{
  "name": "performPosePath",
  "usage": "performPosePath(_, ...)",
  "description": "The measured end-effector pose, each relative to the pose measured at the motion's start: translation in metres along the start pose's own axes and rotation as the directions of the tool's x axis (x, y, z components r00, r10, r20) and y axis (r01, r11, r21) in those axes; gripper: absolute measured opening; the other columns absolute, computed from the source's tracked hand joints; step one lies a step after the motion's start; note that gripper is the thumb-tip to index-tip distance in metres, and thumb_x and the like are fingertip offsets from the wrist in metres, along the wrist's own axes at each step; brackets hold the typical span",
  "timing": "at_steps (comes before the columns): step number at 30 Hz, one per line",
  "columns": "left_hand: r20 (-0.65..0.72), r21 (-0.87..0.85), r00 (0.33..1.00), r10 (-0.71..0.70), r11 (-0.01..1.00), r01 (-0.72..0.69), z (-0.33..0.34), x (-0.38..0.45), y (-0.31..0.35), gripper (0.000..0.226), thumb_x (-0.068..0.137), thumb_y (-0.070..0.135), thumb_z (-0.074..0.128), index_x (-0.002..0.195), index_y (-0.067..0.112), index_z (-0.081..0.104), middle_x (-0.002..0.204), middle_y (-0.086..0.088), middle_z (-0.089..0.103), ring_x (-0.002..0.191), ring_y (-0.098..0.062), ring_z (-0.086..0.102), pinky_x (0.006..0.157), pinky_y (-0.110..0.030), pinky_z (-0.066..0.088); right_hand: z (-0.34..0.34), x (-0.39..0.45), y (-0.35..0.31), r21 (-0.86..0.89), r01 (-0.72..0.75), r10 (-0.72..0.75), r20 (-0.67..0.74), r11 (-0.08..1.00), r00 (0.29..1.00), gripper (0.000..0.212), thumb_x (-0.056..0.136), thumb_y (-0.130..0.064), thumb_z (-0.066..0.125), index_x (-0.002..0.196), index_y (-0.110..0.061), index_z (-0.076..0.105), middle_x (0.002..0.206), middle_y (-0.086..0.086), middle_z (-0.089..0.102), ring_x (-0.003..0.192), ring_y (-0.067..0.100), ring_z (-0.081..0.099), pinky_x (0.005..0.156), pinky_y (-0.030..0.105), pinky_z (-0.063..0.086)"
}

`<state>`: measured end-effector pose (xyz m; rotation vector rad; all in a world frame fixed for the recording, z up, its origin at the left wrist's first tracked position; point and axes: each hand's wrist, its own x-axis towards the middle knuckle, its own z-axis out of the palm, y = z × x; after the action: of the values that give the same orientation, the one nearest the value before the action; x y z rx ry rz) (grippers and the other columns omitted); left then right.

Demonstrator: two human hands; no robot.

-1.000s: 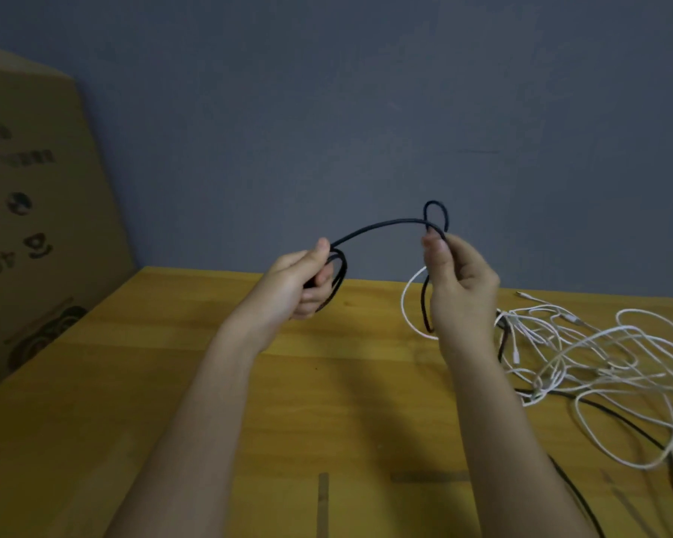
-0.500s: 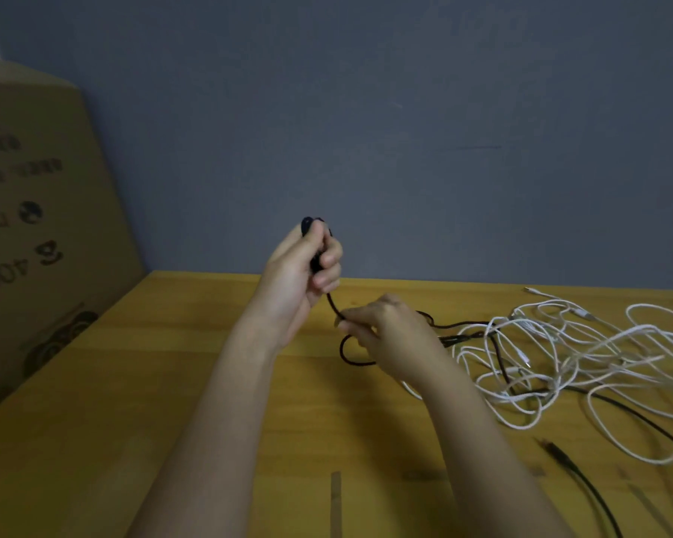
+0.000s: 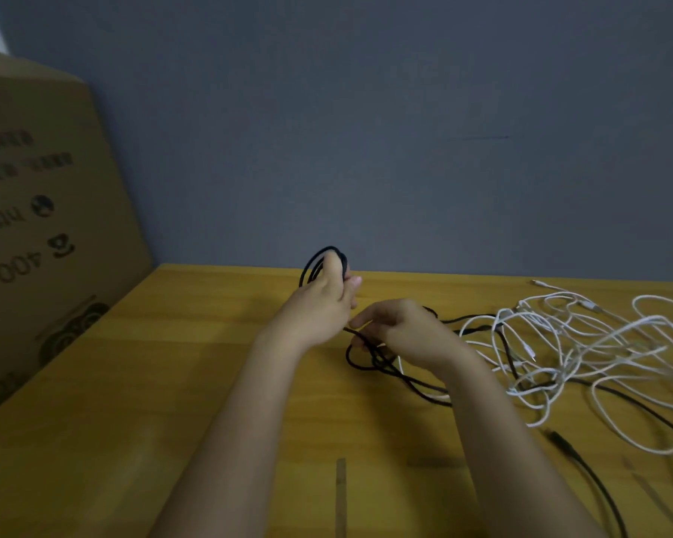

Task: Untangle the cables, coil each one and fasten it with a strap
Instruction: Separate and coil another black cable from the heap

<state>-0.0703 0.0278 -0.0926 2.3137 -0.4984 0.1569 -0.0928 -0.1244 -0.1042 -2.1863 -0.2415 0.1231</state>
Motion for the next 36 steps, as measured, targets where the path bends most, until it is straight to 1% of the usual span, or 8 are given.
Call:
performPosePath(4, 0.037, 0.092, 0.999, -0.014, 0.996, 0.011, -0.001, -0.001, 0.002, 0.021, 0.103, 0.036, 0.030, 0.106, 0.015, 0.029, 0.102, 0.004, 0.059, 0.089, -0.019, 0.063, 0.082, -0.044, 0.051, -0.004, 0.002, 0.009, 0.134, 0.014, 0.005, -0.142, 0.991, 0.990, 0.019, 0.088, -0.001, 0.062, 0.093, -0.017, 0.070, 0.086, -0.001, 0.074, 0.085, 0.012, 0.067, 0.076, 0.024, 0.053)
performPosePath(8, 0.109, 0.093, 0.991, -0.083, 0.993, 0.073, -0.001, -0.001, -0.005, 0.023, 0.101, 0.040, 0.035, 0.102, 0.018, 0.029, 0.104, -0.009, 0.062, 0.093, -0.027, 0.063, 0.085, -0.051, 0.051, -0.007, 0.004, 0.012, 0.353, 0.040, 0.081, -0.321, 0.935, 0.944, 0.027, 0.083, 0.006, 0.065, 0.086, -0.021, 0.069, 0.083, -0.002, 0.073, 0.082, 0.014, 0.068, 0.076, 0.023, 0.054)
performPosePath(11, 0.162, 0.132, 0.980, -0.115, 0.987, 0.094, 0.002, 0.000, -0.006, 0.031, 0.097, 0.046, 0.045, 0.105, 0.019, 0.031, 0.113, -0.001, 0.054, 0.103, -0.021, 0.057, 0.082, -0.040, 0.049, -0.006, 0.005, 0.008, 0.505, 0.134, 0.125, -0.445, 0.853, 0.887, 0.026, 0.082, 0.006, 0.068, 0.087, -0.019, 0.069, 0.084, -0.001, 0.067, 0.076, 0.016, 0.067, 0.072, 0.022, 0.054)
performPosePath(13, 0.147, 0.148, 0.985, -0.093, 0.986, 0.071, 0.003, 0.001, -0.006, 0.033, 0.093, 0.047, 0.053, 0.100, 0.020, 0.036, 0.103, 0.006, 0.052, 0.097, -0.015, 0.052, 0.073, -0.031, 0.044, -0.006, 0.006, 0.006, 0.569, 0.211, 0.132, -0.502, 0.795, 0.855, 0.028, 0.082, 0.008, 0.066, 0.089, -0.019, 0.069, 0.085, -0.001, 0.065, 0.079, 0.017, 0.067, 0.079, 0.027, 0.056)
performPosePath(19, -0.083, 0.158, 0.997, -0.001, 0.987, 0.014, 0.000, 0.002, -0.004, 0.039, 0.095, 0.046, 0.050, 0.076, 0.014, 0.042, 0.070, 0.002, 0.046, 0.065, -0.018, 0.047, 0.056, -0.035, 0.032, -0.006, 0.005, -0.001, 0.346, 0.292, -0.030, -0.598, 0.892, 0.801, 0.038, 0.089, 0.003, 0.060, 0.092, -0.034, 0.066, 0.103, -0.009, 0.067, 0.089, 0.008, 0.064, 0.073, 0.014, 0.050)
performPosePath(24, -0.276, 0.198, 0.961, -0.006, 0.978, 0.063, -0.002, 0.004, -0.002, 0.038, 0.098, 0.046, 0.042, 0.090, 0.011, 0.054, 0.086, -0.004, 0.062, 0.078, -0.024, 0.057, 0.062, -0.037, 0.041, -0.010, 0.007, 0.001, 0.386, 0.263, 0.048, -0.635, 0.885, 0.771, 0.038, 0.087, 0.007, 0.053, 0.089, -0.028, 0.068, 0.096, -0.004, 0.070, 0.074, 0.013, 0.066, 0.064, 0.021, 0.049)
performPosePath(32, -0.560, 0.088, 0.821, -0.110, 0.978, 0.191, -0.014, 0.007, -0.014, 0.041, 0.099, 0.048, 0.037, 0.086, 0.011, 0.052, 0.079, -0.004, 0.062, 0.070, -0.028, 0.058, 0.059, -0.038, 0.045, -0.035, -0.003, 0.011, 0.306, 0.213, 0.137, -0.811, 0.928, 0.569, 0.038, 0.089, 0.003, 0.050, 0.090, -0.032, 0.065, 0.099, 0.007, 0.064, 0.068, 0.017, 0.059, 0.051, 0.020, 0.042)
performPosePath(36, -0.478, 0.003, 0.876, -0.066, 0.997, 0.077, -0.013, 0.006, -0.004, 0.038, 0.100, 0.043, 0.039, 0.087, 0.009, 0.051, 0.075, -0.004, 0.059, 0.068, -0.025, 0.057, 0.061, -0.038, 0.043, -0.029, 0.002, 0.013, 0.104, 0.173, -0.046, -0.719, 0.979, 0.693, 0.033, 0.092, -0.004, 0.055, 0.092, -0.036, 0.065, 0.110, -0.001, 0.058, 0.094, 0.012, 0.057, 0.072, 0.024, 0.048)
